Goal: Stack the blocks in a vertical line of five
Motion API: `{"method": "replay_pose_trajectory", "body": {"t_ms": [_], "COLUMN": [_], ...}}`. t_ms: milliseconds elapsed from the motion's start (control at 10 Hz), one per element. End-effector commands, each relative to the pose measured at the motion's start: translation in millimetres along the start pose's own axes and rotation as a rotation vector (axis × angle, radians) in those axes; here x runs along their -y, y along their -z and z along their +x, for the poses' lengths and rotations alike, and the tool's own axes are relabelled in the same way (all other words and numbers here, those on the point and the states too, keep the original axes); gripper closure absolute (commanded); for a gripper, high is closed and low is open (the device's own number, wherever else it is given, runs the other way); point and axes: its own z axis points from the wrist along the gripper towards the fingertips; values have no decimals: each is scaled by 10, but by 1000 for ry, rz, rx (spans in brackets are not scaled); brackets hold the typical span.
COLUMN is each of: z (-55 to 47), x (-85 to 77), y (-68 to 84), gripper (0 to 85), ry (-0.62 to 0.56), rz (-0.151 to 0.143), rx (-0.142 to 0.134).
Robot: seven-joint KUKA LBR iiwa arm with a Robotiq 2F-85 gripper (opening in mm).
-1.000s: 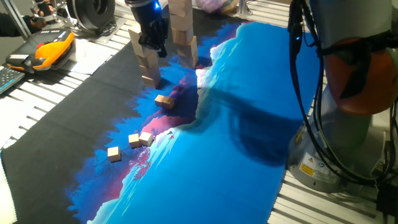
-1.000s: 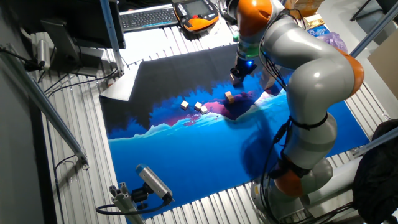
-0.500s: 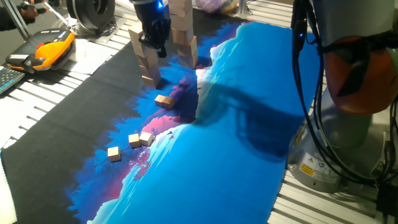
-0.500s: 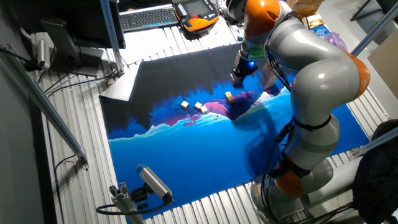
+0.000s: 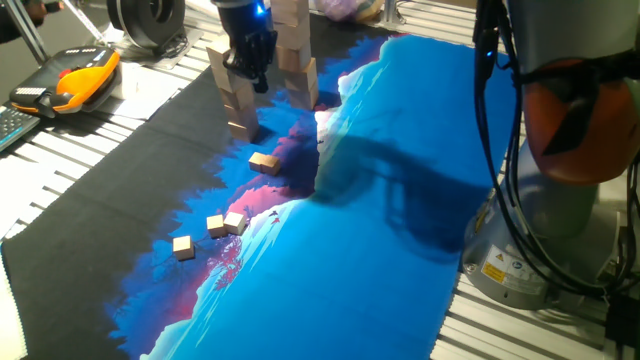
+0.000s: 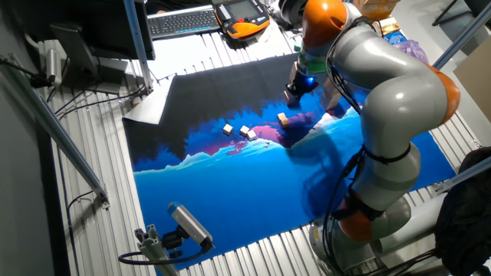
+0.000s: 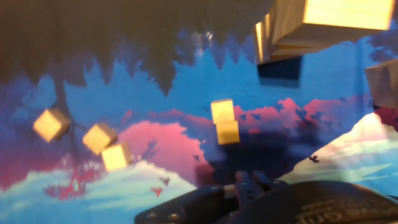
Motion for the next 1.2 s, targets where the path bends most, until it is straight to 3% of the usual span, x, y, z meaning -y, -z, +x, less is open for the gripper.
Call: {"method": "replay_pose_trajectory", "body": {"t_ms": [0,100,300,500,600,700,900,1100], "z": [0,-21,-13,-3,9,20,11,11], "x": [-1,-60,-171,-195,-185,-178,-176,-180], "y": [0,-161,-545,-790,-880,-954,-1029,-1005], "gripper": [510,340,340,340,340,170,170,170], "ry": [-11,-26,-55,-52,-56,-58,-51,-41], "rz": [28,39,68,89,83,73,72,98], "rx": [32,52,49,76,79,81,80,57]}}
